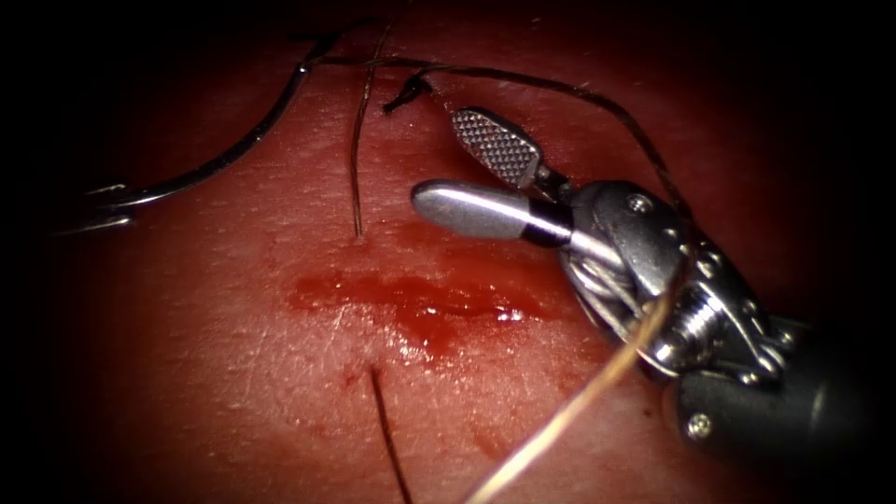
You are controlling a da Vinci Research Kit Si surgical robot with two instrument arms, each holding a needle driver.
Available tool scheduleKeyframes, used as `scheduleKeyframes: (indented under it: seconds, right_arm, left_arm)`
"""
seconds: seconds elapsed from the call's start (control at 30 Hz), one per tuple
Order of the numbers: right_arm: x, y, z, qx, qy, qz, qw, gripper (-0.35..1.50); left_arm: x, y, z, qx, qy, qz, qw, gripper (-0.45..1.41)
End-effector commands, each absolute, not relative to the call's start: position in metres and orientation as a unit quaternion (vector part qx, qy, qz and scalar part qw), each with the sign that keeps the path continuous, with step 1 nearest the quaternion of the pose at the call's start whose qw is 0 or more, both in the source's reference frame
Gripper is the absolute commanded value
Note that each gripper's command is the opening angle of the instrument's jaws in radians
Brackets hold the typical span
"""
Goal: Wound Closure
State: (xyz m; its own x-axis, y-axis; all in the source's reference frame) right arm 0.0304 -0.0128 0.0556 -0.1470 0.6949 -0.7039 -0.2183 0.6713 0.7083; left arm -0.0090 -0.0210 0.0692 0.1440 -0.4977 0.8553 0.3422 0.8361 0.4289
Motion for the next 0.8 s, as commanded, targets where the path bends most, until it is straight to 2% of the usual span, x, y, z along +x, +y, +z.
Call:
scheduleKeyframes:
  seconds: [0.03,0.3,0.33,0.37,0.4,0.43,0.53,0.6,0.8]
  right_arm:
    - [0.0285,-0.0131,0.0559,0.168,0.662,0.358,0.637,1.48]
    - [0.0239,-0.0144,0.0561,0.167,0.665,0.337,0.645,1.43]
    - [0.0236,-0.0146,0.0561,0.167,0.666,0.336,0.645,1.41]
    - [0.0231,-0.0152,0.0563,0.171,0.664,0.329,0.650,1.35]
    - [0.0229,-0.0154,0.0564,0.173,0.661,0.326,0.653,1.33]
    - [0.0228,-0.0155,0.0566,0.174,0.658,0.323,0.657,1.33]
    - [0.0226,-0.0160,0.0572,0.173,0.658,0.320,0.659,1.31]
    - [0.0226,-0.0166,0.0580,0.170,0.659,0.316,0.661,1.31]
    - [0.0227,-0.0173,0.0595,0.166,0.655,0.312,0.668,1.26]
  left_arm:
    - [-0.0100,-0.0214,0.0707,0.067,-0.591,-0.279,0.754,-0.45]
    - [-0.0094,-0.0218,0.0755,0.091,-0.580,-0.288,0.757,-0.42]
    - [-0.0092,-0.0217,0.0760,0.088,-0.578,-0.291,0.757,-0.27]
    - [-0.0087,-0.0214,0.0769,0.078,-0.567,-0.313,0.758,0.42]
    - [-0.0085,-0.0211,0.0771,0.068,-0.559,-0.324,0.760,0.69]
    - [-0.0083,-0.0207,0.0771,0.055,-0.549,-0.339,0.762,0.86]
    - [-0.0080,-0.0196,0.0761,0.042,-0.534,-0.364,0.762,1.08]
    - [-0.0082,-0.0191,0.0740,0.024,-0.532,-0.365,0.764,1.15]
    - [-0.0088,-0.0180,0.0679,-0.032,-0.528,-0.337,0.779,1.23]
